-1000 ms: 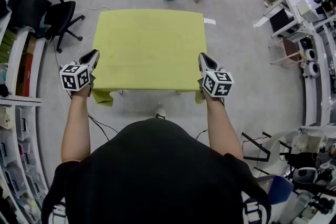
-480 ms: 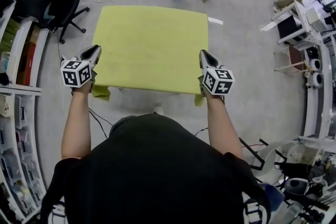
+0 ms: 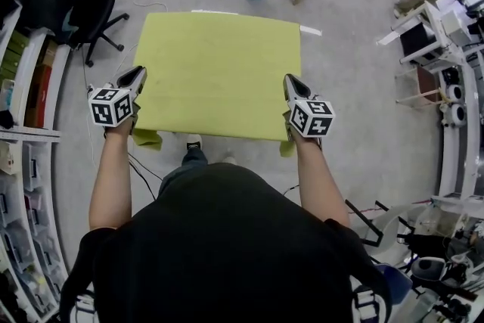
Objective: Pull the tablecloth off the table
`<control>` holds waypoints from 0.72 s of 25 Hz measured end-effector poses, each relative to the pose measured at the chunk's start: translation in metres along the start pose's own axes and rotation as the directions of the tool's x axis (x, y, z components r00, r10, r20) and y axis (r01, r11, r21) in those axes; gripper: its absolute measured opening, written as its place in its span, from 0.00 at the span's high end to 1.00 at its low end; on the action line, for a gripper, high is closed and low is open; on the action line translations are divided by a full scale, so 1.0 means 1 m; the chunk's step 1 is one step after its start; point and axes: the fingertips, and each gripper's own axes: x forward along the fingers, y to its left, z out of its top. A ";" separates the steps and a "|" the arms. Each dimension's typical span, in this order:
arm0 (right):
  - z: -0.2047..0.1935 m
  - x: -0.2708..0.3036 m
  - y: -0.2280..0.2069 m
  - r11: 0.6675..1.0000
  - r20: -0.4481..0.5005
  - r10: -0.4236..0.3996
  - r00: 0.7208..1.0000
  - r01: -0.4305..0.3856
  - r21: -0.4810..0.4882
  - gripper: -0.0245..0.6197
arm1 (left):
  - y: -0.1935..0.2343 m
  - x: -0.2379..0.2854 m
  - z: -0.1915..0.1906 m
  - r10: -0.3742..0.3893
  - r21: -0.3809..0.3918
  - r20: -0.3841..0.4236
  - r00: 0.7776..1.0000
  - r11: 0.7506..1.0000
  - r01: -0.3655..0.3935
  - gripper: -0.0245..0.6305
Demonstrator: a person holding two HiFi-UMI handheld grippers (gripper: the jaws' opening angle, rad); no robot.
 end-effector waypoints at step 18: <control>0.061 0.103 0.060 0.998 0.002 -0.055 0.999 0.055 -0.028 0.93 | 0.134 0.060 0.063 -0.091 0.017 0.018 0.996 0.996 0.091 0.87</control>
